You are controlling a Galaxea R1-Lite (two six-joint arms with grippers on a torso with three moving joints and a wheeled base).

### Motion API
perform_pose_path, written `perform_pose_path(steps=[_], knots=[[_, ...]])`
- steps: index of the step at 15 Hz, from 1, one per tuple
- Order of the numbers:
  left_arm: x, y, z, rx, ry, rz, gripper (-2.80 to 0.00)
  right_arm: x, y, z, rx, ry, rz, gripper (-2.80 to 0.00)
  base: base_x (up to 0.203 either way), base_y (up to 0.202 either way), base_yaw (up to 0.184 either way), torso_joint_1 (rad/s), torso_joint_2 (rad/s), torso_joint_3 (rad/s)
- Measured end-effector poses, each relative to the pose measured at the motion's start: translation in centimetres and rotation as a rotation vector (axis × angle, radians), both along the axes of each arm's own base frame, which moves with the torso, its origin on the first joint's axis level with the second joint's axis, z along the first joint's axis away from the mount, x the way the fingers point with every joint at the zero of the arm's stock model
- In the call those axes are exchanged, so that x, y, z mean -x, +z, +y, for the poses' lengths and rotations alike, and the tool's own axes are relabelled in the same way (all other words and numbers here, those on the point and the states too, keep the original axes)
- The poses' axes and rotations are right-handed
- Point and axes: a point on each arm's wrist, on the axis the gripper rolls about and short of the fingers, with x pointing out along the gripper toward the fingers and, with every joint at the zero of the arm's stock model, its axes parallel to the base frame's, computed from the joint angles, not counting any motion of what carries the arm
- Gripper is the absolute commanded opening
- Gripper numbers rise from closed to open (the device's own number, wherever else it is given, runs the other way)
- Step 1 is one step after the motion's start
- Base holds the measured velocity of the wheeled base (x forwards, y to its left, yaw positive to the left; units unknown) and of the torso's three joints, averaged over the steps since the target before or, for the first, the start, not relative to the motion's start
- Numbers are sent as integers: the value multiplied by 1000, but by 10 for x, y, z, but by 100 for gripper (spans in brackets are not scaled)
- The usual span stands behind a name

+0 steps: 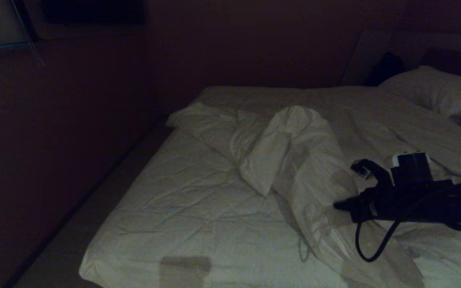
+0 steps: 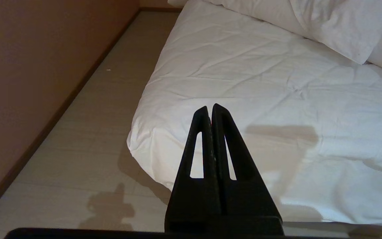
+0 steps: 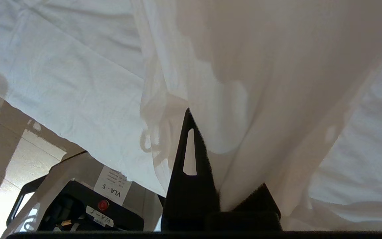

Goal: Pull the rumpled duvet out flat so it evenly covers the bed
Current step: Flatten the corners of the folded blanket

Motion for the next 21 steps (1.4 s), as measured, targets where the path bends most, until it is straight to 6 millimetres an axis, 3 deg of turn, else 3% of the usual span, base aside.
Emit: perform_pose_path(steps=[14, 21], knots=[[0, 0, 0, 0, 0, 0, -280, 22, 12, 17, 1, 72, -48, -280, 0, 0, 0, 0, 0, 0], [0, 0, 0, 0, 0, 0, -280, 45, 14, 31, 42, 179, -73, -280, 0, 0, 0, 0, 0, 0]])
